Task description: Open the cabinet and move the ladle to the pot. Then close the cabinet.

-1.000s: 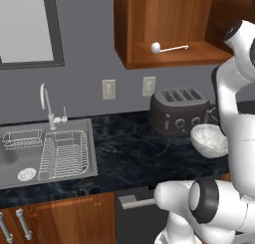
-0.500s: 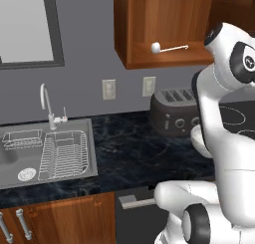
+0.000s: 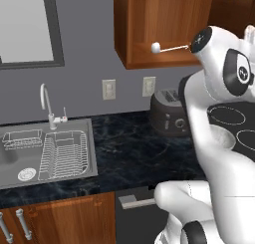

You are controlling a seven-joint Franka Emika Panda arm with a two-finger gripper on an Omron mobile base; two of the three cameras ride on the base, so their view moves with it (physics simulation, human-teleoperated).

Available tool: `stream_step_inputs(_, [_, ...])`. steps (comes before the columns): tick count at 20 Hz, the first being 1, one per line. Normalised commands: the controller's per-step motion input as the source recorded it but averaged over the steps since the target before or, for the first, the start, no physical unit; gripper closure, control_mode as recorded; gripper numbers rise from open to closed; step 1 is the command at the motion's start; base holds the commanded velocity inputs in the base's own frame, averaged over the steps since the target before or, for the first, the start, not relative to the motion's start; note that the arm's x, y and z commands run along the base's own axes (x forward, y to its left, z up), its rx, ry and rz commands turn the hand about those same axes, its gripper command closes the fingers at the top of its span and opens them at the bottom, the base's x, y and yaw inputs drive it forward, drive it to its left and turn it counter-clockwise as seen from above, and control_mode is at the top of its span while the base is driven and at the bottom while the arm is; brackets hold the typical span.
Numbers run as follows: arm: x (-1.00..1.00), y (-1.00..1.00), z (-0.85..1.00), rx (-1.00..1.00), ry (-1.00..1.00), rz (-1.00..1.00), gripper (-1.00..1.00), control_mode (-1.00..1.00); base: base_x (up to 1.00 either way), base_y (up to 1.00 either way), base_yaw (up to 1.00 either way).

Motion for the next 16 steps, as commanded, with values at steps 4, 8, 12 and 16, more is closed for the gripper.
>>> stream_step_inputs(4, [0.00,0.43,0.00,0.02,0.03,0.22,-1.00,-1.00,0.00,0.00,0.00])
stream_step_inputs(8, [0.00,0.39,0.00,0.00,0.01,0.24,-1.00,-1.00,0.00,0.00,0.00])
stream_step_inputs(12, [0.00,0.24,0.00,0.00,0.01,0.24,-1.00,-1.00,0.00,0.00,0.00])
stream_step_inputs(16, [0.00,0.17,0.02,0.02,0.05,0.24,-1.00,-1.00,0.00,0.00,0.00])
